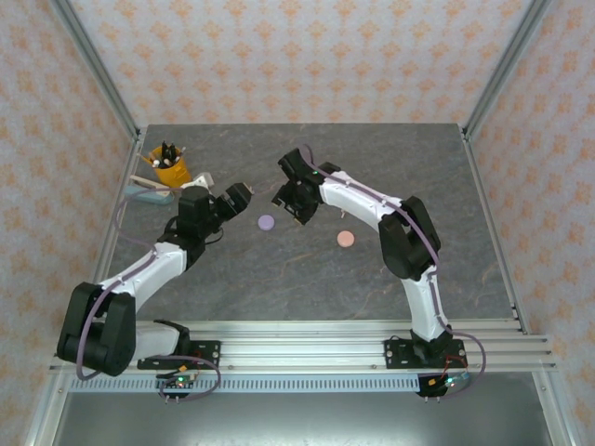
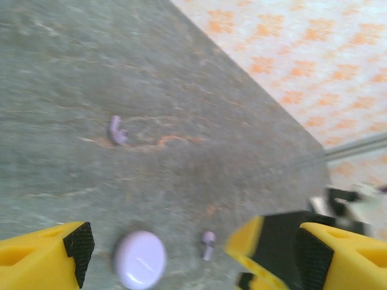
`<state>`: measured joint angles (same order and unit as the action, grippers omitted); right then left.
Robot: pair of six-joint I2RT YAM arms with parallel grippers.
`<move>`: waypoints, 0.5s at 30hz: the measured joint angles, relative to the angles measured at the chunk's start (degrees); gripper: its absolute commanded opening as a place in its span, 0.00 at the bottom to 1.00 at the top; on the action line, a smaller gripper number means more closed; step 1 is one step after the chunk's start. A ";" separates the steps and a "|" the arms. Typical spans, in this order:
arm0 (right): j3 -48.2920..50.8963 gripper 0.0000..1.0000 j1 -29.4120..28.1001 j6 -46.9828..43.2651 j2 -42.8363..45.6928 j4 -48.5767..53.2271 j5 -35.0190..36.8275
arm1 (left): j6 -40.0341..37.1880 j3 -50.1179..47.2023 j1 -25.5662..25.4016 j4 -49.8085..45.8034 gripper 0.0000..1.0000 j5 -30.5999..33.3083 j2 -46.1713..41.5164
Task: Insert the wireless bluetooth earbuds into the charging case
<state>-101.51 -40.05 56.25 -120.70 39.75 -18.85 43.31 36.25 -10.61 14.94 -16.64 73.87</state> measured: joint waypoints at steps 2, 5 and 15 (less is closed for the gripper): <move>-1.60 0.65 -0.83 -1.09 -0.09 1.18 1.25 | -0.48 1.33 1.01 -2.10 0.90 -0.90 2.80; -2.49 0.66 -1.86 -2.38 -0.22 2.58 2.58 | -1.07 3.76 0.98 -3.23 0.90 -2.91 7.48; 8.39 0.70 -2.25 -3.69 3.93 3.82 6.64 | -1.22 13.66 0.09 -3.21 0.90 -9.46 22.12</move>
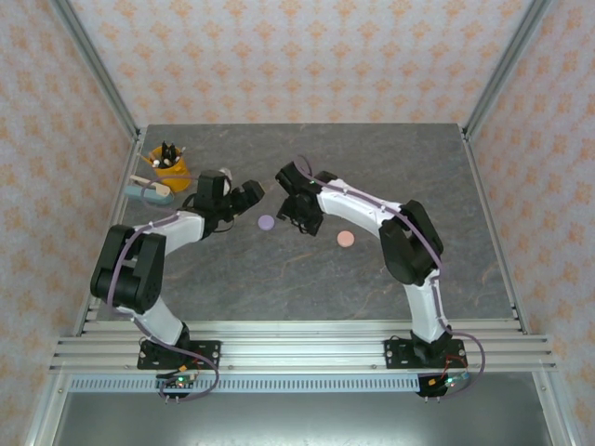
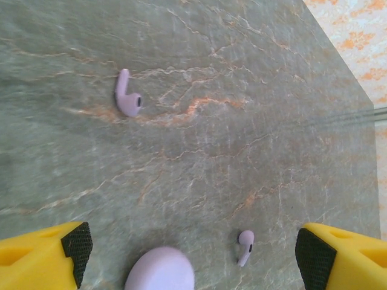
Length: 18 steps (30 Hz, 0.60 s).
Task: Insert the wireless bluetooth earbuds into the charging case
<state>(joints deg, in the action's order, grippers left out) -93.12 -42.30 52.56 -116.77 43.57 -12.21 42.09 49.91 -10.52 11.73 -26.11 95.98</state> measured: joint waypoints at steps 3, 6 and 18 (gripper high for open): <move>4.39 0.71 0.00 -0.20 3.72 -0.07 0.72 | -0.17 3.39 -1.88 -0.04 0.89 -0.79 3.34; 7.30 0.72 0.00 -0.59 7.41 -0.13 1.31 | -0.20 6.03 -3.91 -0.31 0.88 -1.14 5.86; 13.97 0.72 0.00 -2.73 14.51 -0.72 3.04 | -1.51 9.05 -6.73 -2.40 0.88 -1.60 11.54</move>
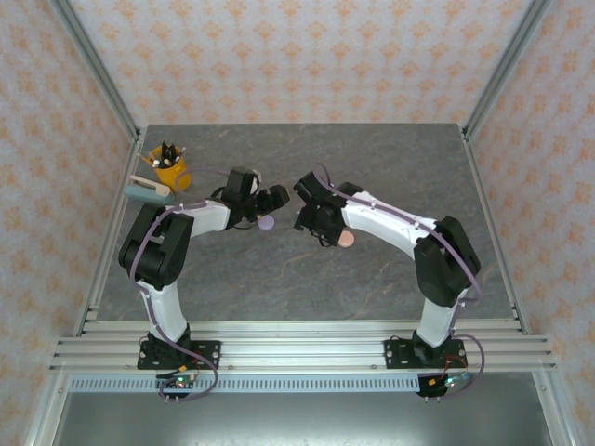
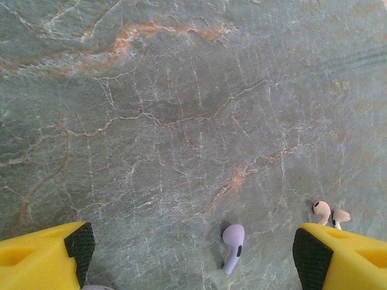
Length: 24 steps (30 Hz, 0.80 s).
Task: Insert the wireless bluetooth earbuds into the charging case
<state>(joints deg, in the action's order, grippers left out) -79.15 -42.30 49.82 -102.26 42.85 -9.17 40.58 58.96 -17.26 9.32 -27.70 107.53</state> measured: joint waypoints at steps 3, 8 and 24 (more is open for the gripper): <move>0.46 0.72 0.00 -0.42 0.66 0.00 0.07 | -0.15 0.00 -0.20 -0.15 0.88 0.00 0.00; 0.57 0.72 0.00 -0.66 1.18 -0.04 0.24 | -0.15 -1.97 -2.14 -0.46 0.87 -0.07 -1.77; 2.05 0.72 0.00 -1.03 2.36 -1.42 0.00 | 2.86 -19.63 -6.01 -6.08 0.94 3.67 -29.75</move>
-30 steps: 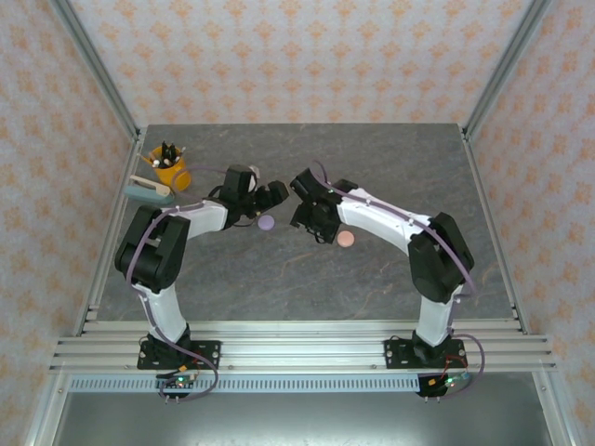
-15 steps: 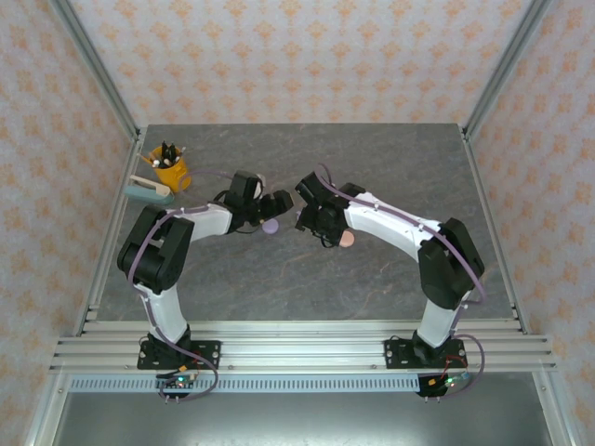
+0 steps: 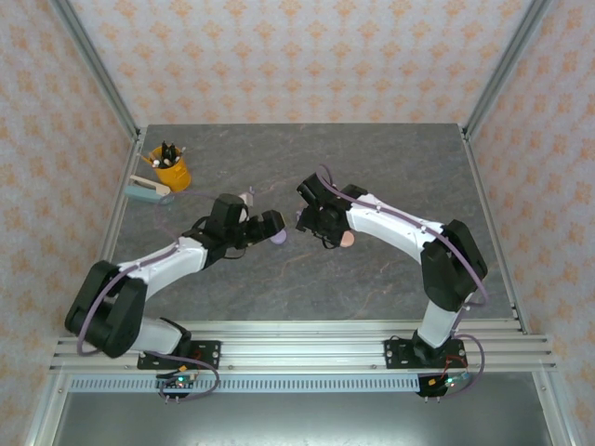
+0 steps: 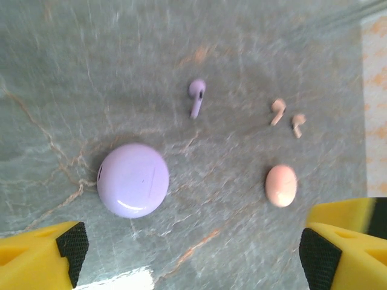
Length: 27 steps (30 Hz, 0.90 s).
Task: Insert the wireless bluetooth earbuds into the charging case
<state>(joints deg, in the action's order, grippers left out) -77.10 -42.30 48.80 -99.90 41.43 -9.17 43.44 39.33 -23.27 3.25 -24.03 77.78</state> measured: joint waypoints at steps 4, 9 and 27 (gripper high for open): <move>0.00 0.72 0.00 0.00 -0.02 -0.55 -0.07 | -1.11 3.58 0.00 -2.08 0.94 2.19 0.55; 1.09 0.72 0.00 0.00 0.00 -1.20 0.00 | -2.97 10.99 0.00 -2.84 0.94 2.32 9.60; 6.93 0.72 0.00 0.00 2.25 -1.68 -0.02 | -6.03 20.31 -0.02 -3.65 0.92 -4.04 24.81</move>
<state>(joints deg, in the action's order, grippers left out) -70.17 -42.30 48.80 -97.65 39.75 -9.19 37.41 59.64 -23.29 -0.40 -28.08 102.59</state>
